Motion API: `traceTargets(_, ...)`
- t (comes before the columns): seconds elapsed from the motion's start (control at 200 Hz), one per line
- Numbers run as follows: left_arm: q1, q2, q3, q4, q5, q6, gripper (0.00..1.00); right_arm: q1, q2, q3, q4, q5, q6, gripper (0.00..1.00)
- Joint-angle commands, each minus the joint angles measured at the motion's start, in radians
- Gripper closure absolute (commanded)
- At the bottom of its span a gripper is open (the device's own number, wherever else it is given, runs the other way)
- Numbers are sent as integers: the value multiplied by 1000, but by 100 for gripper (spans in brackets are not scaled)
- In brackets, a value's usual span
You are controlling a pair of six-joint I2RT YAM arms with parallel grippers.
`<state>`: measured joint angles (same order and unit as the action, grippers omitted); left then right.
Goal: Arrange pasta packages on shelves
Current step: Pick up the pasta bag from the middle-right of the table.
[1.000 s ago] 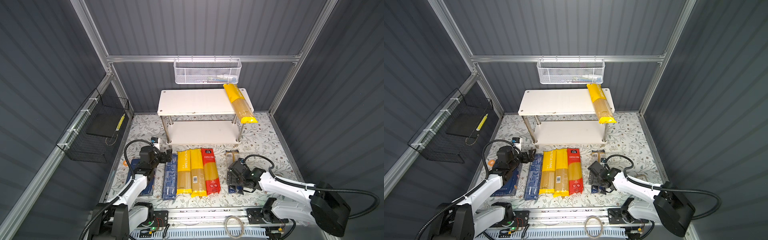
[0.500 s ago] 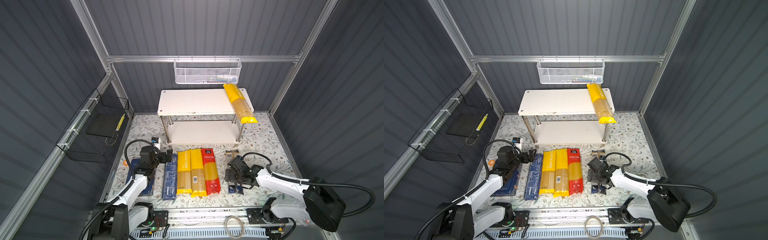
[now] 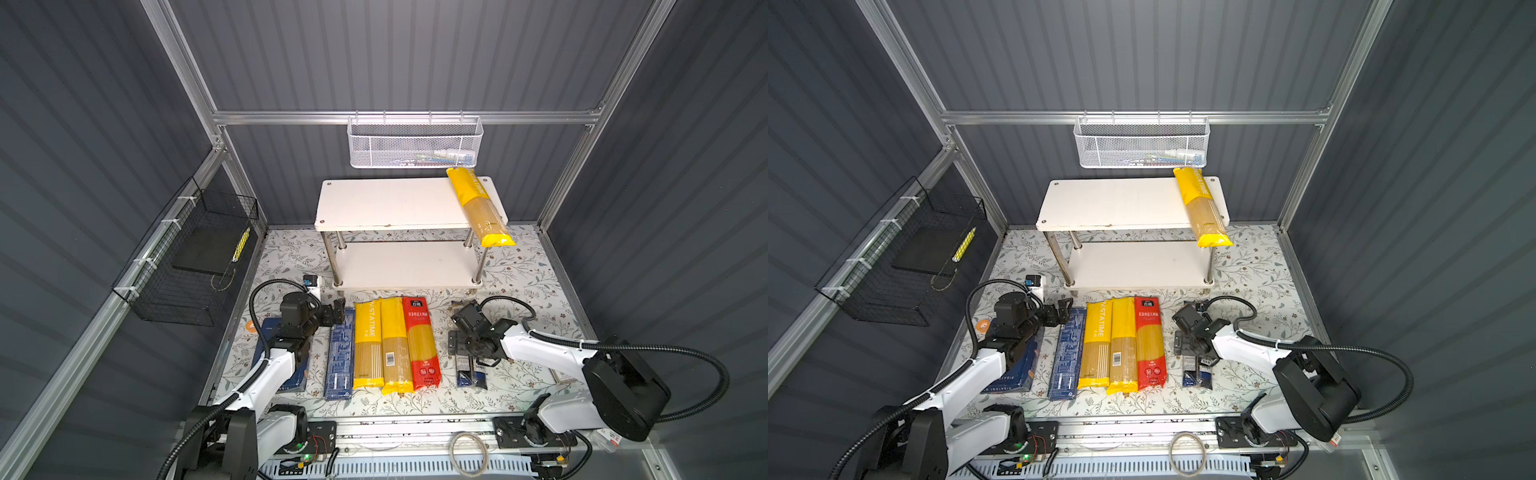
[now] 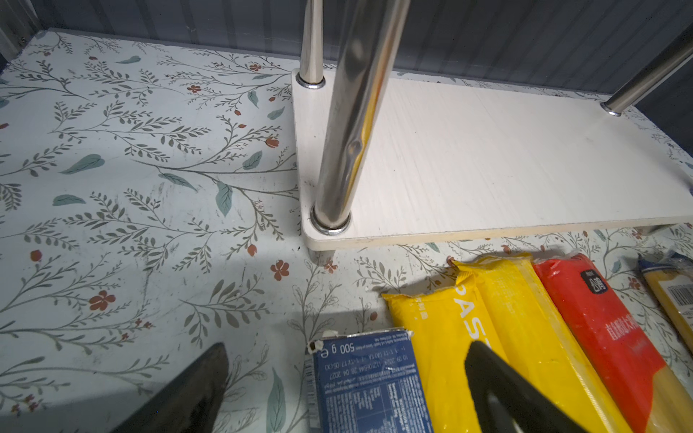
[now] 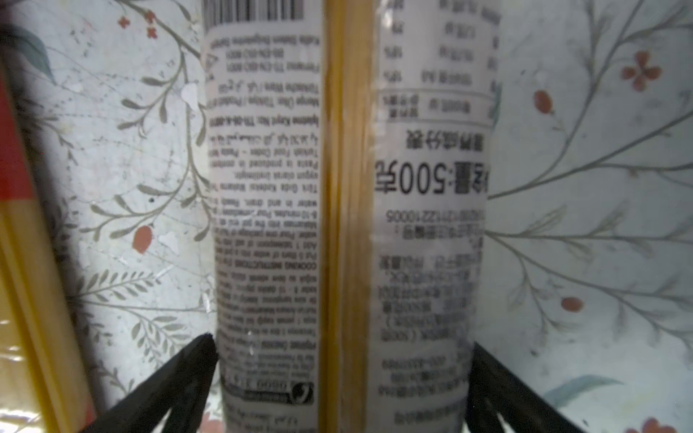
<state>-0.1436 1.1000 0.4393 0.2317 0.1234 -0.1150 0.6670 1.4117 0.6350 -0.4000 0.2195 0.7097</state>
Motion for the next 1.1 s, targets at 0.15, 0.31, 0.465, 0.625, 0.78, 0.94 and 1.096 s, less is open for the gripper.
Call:
traceTargets(0.15, -11, 1, 13, -5, -10, 21, 1, -2, 98, -5, -67, -8, 16, 1)
traceTargets(0.31, -13, 3, 14, -6, -13, 22, 1, -3, 84, -25, -53, -37, 44, 1)
traceTargets(0.465, -14, 15, 22, -11, -16, 21, 1, -2, 78, -66, -15, -61, 87, 1)
traceTargets(0.625, -16, 9, 19, -9, -18, 22, 1, 4, 86, -78, -21, -68, 99, 4)
traceTargets(0.78, -17, 11, 20, -9, -21, 22, 1, 11, 90, -79, -29, -65, 115, 6)
traceTargets(0.94, -17, 9, 21, -11, -22, 23, 1, 13, 104, -71, -34, -67, 117, 11)
traceTargets(1.096, -17, 8, 18, -11, -24, 22, 1, 15, 100, -72, -38, -69, 123, 19)
